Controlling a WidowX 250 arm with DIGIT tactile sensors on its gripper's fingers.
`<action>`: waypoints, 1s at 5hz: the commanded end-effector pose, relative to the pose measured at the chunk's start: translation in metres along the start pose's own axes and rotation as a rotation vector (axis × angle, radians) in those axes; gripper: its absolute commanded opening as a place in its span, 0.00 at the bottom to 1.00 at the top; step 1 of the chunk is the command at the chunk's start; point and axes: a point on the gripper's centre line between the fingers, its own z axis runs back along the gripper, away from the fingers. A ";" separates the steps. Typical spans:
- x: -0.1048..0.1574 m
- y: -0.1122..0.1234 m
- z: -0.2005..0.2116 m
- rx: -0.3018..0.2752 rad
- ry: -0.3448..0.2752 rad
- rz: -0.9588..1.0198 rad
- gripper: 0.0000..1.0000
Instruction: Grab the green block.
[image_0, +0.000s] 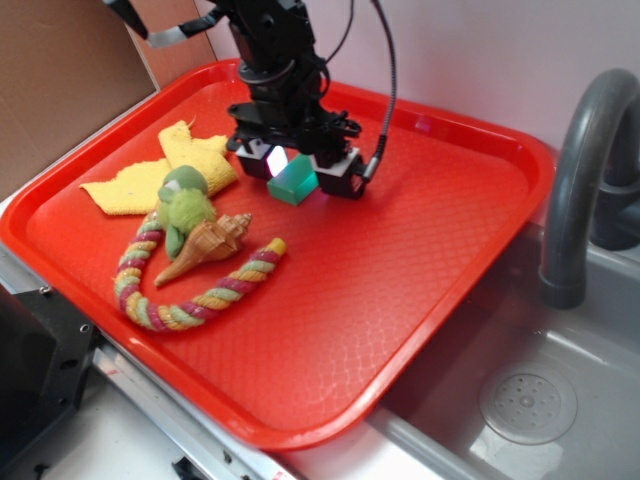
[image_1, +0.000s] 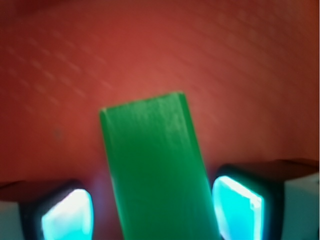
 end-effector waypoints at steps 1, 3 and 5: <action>-0.013 0.002 -0.004 0.014 0.008 0.003 0.00; -0.006 0.001 0.063 -0.041 0.051 -0.076 0.00; -0.043 -0.008 0.167 -0.111 0.000 -0.261 0.00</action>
